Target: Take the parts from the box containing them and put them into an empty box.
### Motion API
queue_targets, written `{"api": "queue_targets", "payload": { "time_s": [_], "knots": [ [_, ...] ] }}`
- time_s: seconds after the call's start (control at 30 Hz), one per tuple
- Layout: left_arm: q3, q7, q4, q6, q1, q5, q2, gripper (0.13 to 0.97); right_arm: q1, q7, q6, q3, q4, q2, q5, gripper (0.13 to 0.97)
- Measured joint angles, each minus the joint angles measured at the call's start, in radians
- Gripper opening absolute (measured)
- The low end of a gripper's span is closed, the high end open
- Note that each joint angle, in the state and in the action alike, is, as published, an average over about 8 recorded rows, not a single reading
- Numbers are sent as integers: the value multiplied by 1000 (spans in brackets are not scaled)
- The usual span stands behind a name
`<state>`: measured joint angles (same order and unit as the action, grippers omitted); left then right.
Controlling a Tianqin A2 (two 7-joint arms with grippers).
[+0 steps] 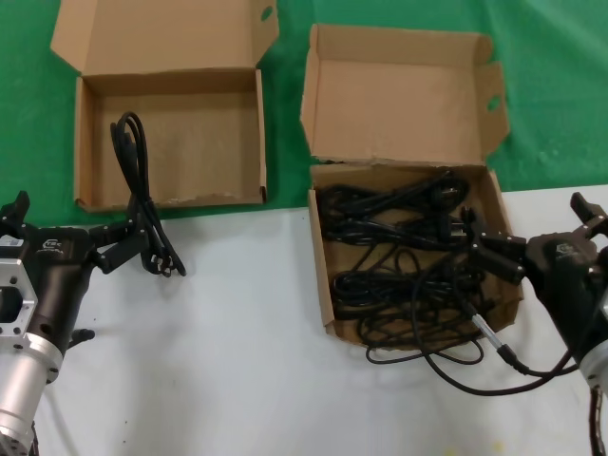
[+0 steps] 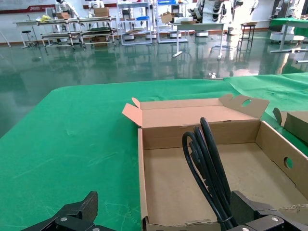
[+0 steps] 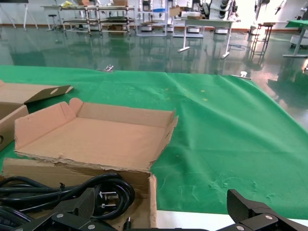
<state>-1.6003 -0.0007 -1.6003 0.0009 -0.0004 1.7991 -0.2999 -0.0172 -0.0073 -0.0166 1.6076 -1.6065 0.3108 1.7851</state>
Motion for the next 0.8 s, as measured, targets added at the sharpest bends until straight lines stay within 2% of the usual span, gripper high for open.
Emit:
{"api": "queue_targets", "payload": {
  "time_s": [0.8],
  "knots": [
    [0,0,0,0,0,0,0,966,0,0,0,0,0,0,0,966]
  ]
}}
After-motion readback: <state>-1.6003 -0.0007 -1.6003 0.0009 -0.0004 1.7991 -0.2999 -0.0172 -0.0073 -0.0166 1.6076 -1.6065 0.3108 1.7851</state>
